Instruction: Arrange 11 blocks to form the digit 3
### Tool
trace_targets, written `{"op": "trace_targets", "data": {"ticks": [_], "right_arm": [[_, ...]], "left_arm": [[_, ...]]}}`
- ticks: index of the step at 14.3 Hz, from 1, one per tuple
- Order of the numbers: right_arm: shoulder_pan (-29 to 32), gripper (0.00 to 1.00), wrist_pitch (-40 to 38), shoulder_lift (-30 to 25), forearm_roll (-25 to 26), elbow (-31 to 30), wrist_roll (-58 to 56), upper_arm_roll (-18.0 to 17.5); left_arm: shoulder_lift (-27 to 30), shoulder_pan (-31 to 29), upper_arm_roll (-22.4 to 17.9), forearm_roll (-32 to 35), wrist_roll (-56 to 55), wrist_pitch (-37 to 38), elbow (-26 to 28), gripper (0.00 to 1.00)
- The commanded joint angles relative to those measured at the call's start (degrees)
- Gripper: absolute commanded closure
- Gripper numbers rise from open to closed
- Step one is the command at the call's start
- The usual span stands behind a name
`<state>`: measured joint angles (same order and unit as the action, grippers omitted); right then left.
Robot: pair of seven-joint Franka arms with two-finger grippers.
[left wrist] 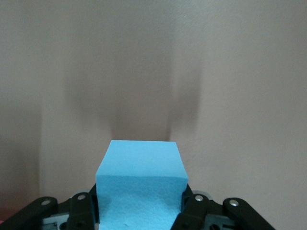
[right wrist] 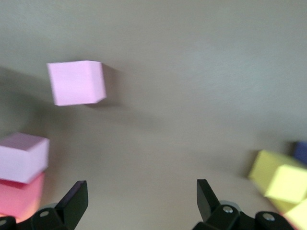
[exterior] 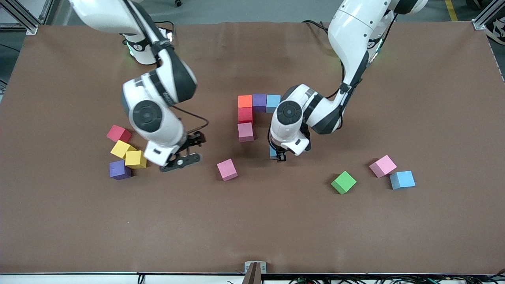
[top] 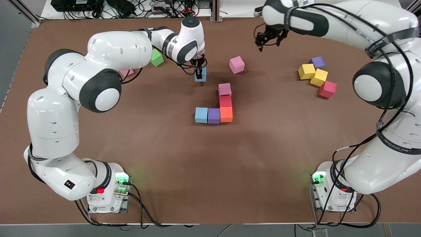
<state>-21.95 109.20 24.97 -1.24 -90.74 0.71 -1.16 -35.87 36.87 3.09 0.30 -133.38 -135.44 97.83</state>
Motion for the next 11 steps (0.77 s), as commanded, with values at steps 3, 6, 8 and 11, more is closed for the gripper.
{"op": "trace_targets", "data": {"ticks": [3,6,8,11], "right_arm": [[8.5,0.00,3.8,-5.3,-0.3,-9.2,-24.9,-1.1],[12.0,0.00,9.5,-7.0,-0.3,-15.3,-41.8,-1.1],[15.0,0.00,14.2,-7.4,-0.3,-18.9,-52.8,-1.2],[16.3,0.00,20.2,-7.5,-0.4,-23.9,-67.7,-1.1]], "left_arm": [[3.9,2.9,-0.4,1.1,-3.5,-5.3,7.5,0.80],[3.0,4.8,-0.7,1.5,-5.6,-8.0,7.9,0.80],[2.7,4.9,-0.7,3.6,-8.4,-9.0,7.9,0.80],[2.4,5.1,-0.5,5.1,-11.5,-9.2,7.9,0.80]]}}
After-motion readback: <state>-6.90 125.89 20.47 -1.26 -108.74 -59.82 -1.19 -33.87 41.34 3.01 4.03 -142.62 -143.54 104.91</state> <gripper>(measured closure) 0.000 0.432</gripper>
